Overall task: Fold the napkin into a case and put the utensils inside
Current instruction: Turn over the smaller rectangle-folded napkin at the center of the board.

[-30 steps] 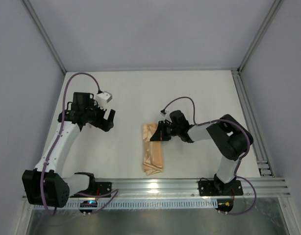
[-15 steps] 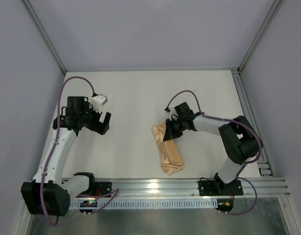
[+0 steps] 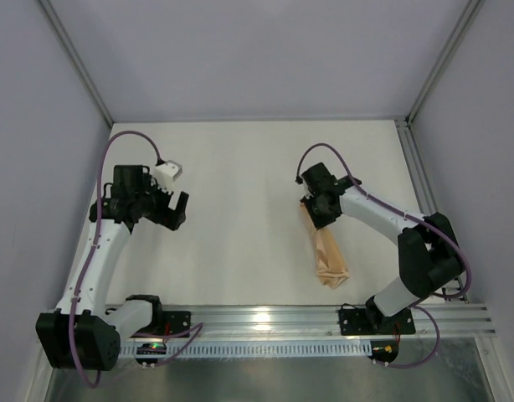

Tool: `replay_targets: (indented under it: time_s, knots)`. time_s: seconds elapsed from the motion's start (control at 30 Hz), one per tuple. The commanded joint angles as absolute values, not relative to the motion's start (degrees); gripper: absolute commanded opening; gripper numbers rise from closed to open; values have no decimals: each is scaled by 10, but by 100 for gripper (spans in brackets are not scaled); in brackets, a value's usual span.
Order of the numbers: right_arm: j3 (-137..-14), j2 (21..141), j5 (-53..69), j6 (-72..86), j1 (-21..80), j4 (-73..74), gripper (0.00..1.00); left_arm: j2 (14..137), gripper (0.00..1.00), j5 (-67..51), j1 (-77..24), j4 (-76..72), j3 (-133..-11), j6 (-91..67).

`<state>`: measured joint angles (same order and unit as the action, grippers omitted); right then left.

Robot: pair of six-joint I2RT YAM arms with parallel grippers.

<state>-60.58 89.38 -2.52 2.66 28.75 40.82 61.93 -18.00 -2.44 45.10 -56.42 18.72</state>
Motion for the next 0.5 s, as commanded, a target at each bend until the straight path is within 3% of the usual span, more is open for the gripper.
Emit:
replay_targets:
  time_s: [0.0,0.2,0.47]
  knots:
    - [-628,889,-177,9,287,488,3,607,97,-178,-18,444,-565,195]
    - [-653,952,-320,64,358,524,3,605,97,-176,-13,441,-570,195]
    - [-802,1138,-425,177,560,582,3,591,97,-172,-5,445,-569,198]
